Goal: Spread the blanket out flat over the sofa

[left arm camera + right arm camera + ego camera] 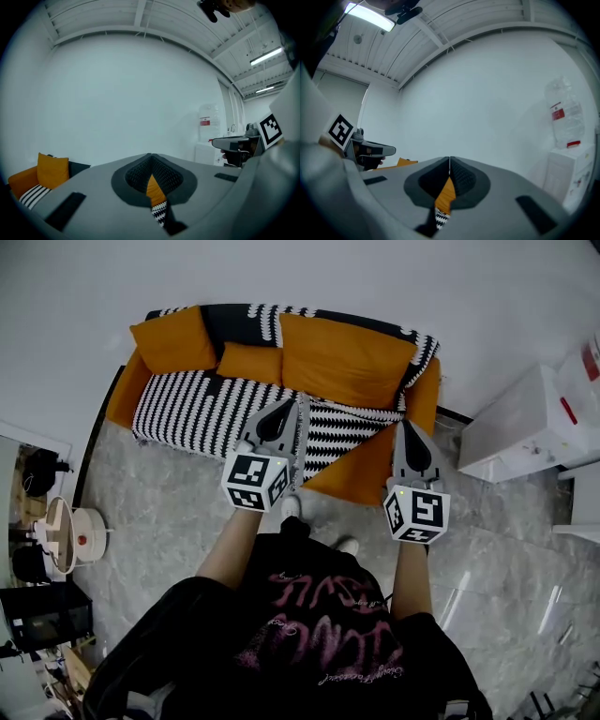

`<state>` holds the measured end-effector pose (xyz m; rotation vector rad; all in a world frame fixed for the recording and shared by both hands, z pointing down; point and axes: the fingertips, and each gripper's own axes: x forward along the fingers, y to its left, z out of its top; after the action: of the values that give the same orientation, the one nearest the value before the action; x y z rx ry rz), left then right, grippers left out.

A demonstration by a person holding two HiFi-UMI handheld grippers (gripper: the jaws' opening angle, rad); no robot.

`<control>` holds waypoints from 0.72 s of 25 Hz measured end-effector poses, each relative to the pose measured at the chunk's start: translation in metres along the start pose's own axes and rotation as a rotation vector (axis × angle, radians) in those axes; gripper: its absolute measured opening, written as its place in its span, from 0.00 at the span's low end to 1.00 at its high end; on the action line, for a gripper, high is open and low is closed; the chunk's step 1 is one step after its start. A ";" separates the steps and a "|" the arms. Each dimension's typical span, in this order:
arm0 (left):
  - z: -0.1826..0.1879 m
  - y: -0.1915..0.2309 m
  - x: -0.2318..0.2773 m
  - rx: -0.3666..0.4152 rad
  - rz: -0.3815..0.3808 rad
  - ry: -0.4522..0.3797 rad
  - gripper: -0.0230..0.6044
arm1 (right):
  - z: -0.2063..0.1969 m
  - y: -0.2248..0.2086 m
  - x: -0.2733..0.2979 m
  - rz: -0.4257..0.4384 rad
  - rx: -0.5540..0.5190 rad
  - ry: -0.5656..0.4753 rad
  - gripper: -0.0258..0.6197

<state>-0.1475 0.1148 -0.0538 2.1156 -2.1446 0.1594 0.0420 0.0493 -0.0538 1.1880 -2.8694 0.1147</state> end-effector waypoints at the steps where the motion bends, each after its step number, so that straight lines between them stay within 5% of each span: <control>1: -0.002 0.005 0.002 -0.005 -0.004 0.002 0.05 | -0.001 0.002 0.004 -0.004 -0.002 0.006 0.07; 18: -0.049 0.114 0.046 -0.105 -0.043 0.071 0.05 | -0.031 0.053 0.101 -0.047 -0.043 0.121 0.07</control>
<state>-0.2610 0.0794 0.0036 2.0638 -2.0196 0.1132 -0.0665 0.0180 -0.0197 1.1965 -2.7245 0.1184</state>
